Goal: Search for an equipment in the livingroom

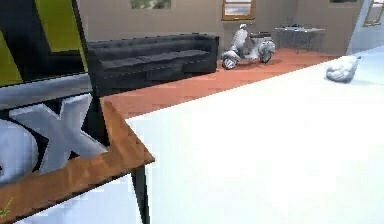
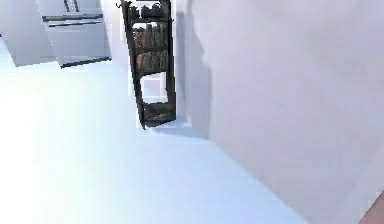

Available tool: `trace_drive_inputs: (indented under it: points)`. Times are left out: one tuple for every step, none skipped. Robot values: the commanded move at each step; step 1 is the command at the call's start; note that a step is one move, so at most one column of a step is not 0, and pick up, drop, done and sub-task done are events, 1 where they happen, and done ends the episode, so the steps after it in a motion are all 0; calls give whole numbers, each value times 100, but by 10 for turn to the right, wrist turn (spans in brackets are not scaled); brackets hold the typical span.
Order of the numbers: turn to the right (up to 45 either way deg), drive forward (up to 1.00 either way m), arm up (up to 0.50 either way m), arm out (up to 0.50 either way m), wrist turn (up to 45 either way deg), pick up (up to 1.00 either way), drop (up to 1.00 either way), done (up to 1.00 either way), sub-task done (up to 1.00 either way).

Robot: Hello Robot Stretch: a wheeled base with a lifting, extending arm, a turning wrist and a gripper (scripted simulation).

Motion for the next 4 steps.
trace_drive_inputs:
  points:
    - [180, 0, 0, 0, 0, 0, 0, 0, 0]
    - [0, 100, 0, 0, 0, 0, 0, 0, 0]
    - [270, 0, 0, 0, 0, 0, 0, 0, 0]
    - [0, 10, 0, 0, 0, 0, 0, 0, 0]
